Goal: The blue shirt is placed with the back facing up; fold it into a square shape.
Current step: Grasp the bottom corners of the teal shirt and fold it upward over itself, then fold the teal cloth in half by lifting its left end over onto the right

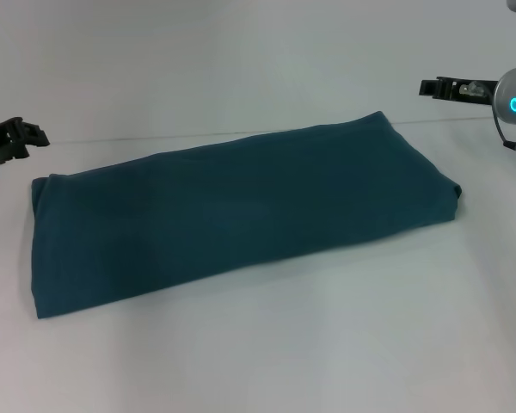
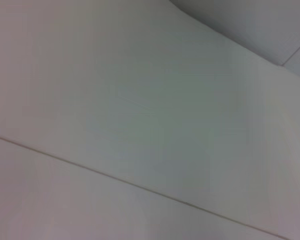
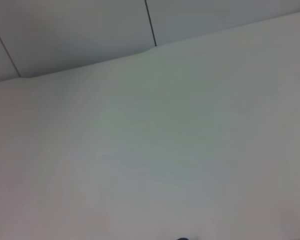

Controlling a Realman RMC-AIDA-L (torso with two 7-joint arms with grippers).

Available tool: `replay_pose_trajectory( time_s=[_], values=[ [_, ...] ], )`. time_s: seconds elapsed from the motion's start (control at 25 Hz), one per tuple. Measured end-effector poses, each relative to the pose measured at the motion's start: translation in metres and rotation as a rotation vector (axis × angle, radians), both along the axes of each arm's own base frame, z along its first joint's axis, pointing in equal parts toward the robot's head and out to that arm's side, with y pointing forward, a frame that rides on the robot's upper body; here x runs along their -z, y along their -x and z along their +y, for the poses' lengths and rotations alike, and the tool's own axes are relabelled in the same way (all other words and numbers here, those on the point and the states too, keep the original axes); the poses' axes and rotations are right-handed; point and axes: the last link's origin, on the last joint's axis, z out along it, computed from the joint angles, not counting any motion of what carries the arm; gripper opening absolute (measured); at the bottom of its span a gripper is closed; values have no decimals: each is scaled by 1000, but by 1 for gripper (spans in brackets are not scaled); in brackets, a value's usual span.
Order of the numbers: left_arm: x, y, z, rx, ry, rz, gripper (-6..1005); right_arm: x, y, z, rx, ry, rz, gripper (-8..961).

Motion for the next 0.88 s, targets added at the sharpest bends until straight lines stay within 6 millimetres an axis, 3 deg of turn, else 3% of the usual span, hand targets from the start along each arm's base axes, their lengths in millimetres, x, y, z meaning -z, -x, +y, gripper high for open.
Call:
replay_pose_trajectory(
  time_s=[0.04, 0.16, 0.24, 0.36, 0.56, 0.88],
  values=[
    [-1, 0, 0, 0, -2, 0, 161, 0, 0, 0, 0, -1, 1, 451],
    [-4, 5, -3, -14, -14, -12, 380, 0, -3, -2, 7, 4, 11, 515],
    [-6, 7, -7, -19, -20, -31, 471, 1, -7, -6, 15, 19, 24, 558],
    [-7, 9, -24, 15, -1, -81, 608, 0, -11, -17, 8, 65, 73, 623],
    [-6, 5, -57, 116, 42, -183, 663, 1, -10, -55, -120, 180, 250, 777],
    [-2, 21, -108, 158, 53, -439, 667, -16, -23, -122, -266, 305, 561, 850]
  ],
)
